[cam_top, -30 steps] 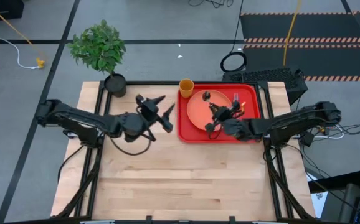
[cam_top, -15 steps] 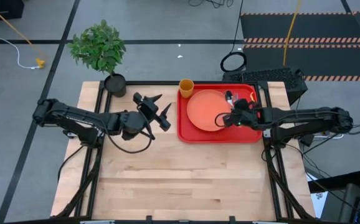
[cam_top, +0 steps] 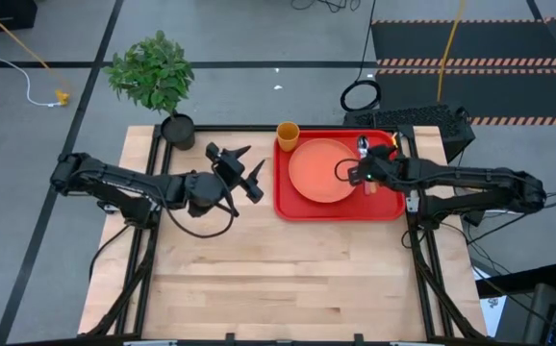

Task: Pick and place plate/cup/fork/spoon on tray
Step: Put the yellow spoon to the right of the pink fork on the red tray

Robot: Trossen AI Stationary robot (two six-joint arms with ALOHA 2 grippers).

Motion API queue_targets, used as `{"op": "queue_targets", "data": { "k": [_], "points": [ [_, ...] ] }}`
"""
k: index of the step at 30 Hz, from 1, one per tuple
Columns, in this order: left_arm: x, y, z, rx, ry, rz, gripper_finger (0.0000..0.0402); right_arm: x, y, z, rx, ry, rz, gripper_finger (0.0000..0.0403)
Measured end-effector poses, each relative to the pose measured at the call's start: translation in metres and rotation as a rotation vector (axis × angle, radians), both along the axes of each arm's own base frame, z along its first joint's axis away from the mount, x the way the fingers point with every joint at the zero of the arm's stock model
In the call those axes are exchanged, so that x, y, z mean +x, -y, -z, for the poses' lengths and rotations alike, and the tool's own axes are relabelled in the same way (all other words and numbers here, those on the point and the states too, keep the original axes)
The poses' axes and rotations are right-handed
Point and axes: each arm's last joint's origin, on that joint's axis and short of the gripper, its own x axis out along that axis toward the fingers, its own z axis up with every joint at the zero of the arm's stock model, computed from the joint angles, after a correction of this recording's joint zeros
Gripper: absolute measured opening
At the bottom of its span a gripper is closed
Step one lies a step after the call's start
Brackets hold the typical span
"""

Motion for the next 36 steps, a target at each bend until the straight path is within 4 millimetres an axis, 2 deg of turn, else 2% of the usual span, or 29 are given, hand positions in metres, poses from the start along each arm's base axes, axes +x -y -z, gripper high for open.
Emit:
{"op": "queue_targets", "data": {
  "k": [6,15,23,36],
  "points": [
    [0.0,-0.001,-0.001,-0.003,0.01,-0.003,0.0246,-0.007,0.008,0.004,0.014,-0.039,0.057,0.0045],
    [0.0,-0.001,-0.001,-0.001,0.008,-0.003,0.0246,-0.027,0.018,0.041,0.141,-0.068,0.145,0.0045],
    [0.0,-0.001,-0.001,-0.002,0.014,-0.003,0.0246,-0.038,0.031,0.057,0.187,-0.038,0.162,0.0045],
    [0.001,-0.001,-0.002,-0.002,0.025,-0.002,0.0246,-0.051,0.049,0.062,0.221,-0.004,0.198,0.0045]
  ]
}}
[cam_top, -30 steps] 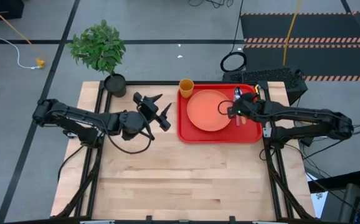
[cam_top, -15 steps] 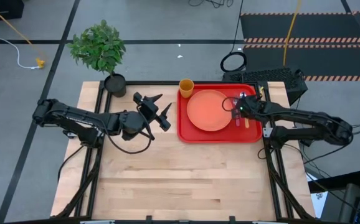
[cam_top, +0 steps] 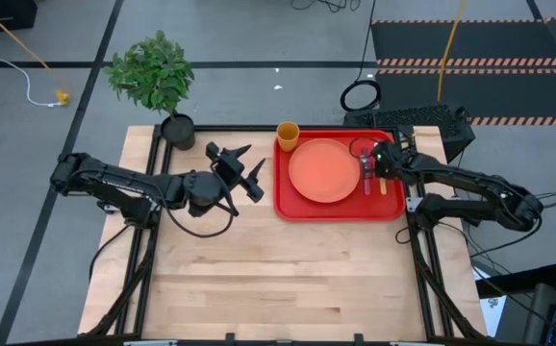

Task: Pick and place plate/cup/fork/spoon on tray
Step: Put the yellow spoon to the right of the pink fork on the red tray

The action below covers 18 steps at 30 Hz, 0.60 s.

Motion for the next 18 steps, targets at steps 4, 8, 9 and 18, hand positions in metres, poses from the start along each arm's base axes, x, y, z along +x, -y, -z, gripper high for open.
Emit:
{"op": "queue_targets", "data": {
  "k": [4,8,9,18],
  "points": [
    [0.0,0.0,-0.002,0.007,0.009,0.002,0.0246,-0.003,0.006,0.004,0.015,-0.024,0.011,0.0045],
    [0.0,0.0,-0.002,0.011,0.007,0.007,0.0246,0.0,0.011,0.009,0.044,-0.006,-0.011,0.0045],
    [0.0,0.0,-0.002,0.014,0.006,0.008,0.0246,0.001,0.012,0.01,0.045,-0.007,-0.01,0.0045],
    [0.001,0.0,-0.003,0.024,0.003,0.01,0.0246,0.007,0.018,0.023,0.073,-0.033,-0.004,0.0045]
  ]
}}
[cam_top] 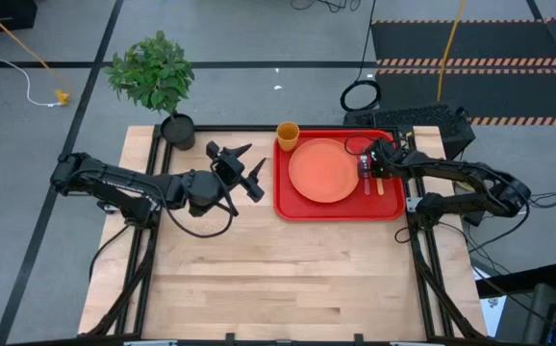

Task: Pick and place plate/cup/fork/spoon on tray
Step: Put the yellow spoon to the right of the pink fork on the red tray, then return to Home Position

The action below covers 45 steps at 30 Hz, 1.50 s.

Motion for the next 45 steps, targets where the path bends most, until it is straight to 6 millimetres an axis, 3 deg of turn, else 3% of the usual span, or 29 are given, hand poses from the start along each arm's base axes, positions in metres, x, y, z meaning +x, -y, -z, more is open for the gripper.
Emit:
{"op": "queue_targets", "data": {
  "k": [31,45],
  "points": [
    [0.0,0.0,0.0,0.006,-0.007,0.003,0.0246,-0.005,0.01,0.003,-0.008,-0.014,0.025,0.0079],
    [0.0,0.0,0.0,0.031,-0.034,0.006,0.0246,-0.006,-0.001,-0.026,-0.15,0.071,-0.085,0.008]
  ]
}}
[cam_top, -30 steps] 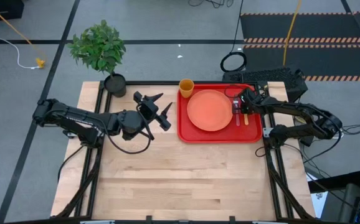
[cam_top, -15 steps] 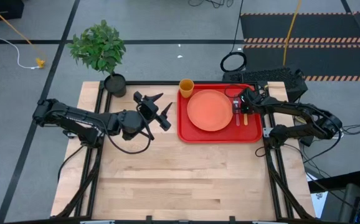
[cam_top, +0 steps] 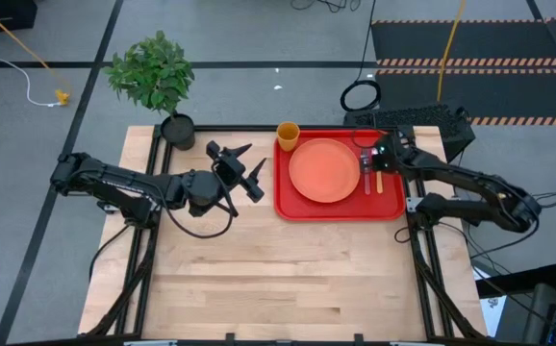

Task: Pick and place plate/cup/fork/spoon on tray
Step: Return to Home Position

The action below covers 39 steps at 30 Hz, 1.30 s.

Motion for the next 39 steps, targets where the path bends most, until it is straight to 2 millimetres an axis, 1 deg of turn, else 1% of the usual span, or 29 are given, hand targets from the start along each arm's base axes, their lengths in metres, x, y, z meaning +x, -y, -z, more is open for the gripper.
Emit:
{"op": "queue_targets", "data": {
  "k": [2,7,11,15,18,20,23,27,30,32,34,39],
  "points": [
    [0.0,0.0,0.0,0.005,-0.006,0.001,0.0246,0.002,-0.004,-0.006,-0.018,0.032,-0.08,0.008],
    [0.0,0.002,0.0,0.067,-0.072,0.014,0.0246,0.01,-0.022,-0.023,-0.062,0.136,-0.366,0.008],
    [-0.001,0.009,0.0,0.077,-0.081,0.039,0.0246,0.015,-0.038,-0.034,-0.141,0.161,-0.524,0.008],
    [-0.002,0.011,0.004,0.047,-0.082,0.045,0.0246,0.022,-0.055,-0.044,-0.24,0.219,-0.675,0.008],
    [-0.003,0.012,0.01,0.044,-0.142,0.046,0.0246,0.026,-0.068,-0.043,-0.288,0.28,-0.763,0.008],
    [-0.009,0.013,0.013,0.039,-0.189,0.053,0.0246,0.027,-0.077,-0.04,-0.322,0.325,-0.824,0.0079],
    [-0.015,0.015,0.016,-0.042,-0.181,0.072,0.0246,0.029,-0.089,-0.035,-0.401,0.383,-0.93,0.007],
    [-0.023,0.02,0.029,-0.152,-0.241,0.098,0.0242,0.03,-0.101,-0.023,-0.524,0.392,-1.149,0.0048],
    [-0.029,0.025,0.04,-0.174,-0.289,0.1,0.0218,0.03,-0.106,-0.015,-0.651,0.4,-1.254,0.0026],
    [-0.032,0.028,0.049,-0.182,-0.312,0.103,0.0192,0.029,-0.108,-0.011,-0.733,0.419,-1.285,0.0009],
    [-0.034,0.03,0.06,-0.2,-0.33,0.123,0.0162,0.028,-0.11,-0.009,-0.803,0.448,-1.293,0.0003],
    [-0.044,0.036,0.096,-0.229,-0.369,0.145,0.0089,0.025,-0.114,-0.001,-0.822,0.499,-1.298,0.0003]
  ]
}}
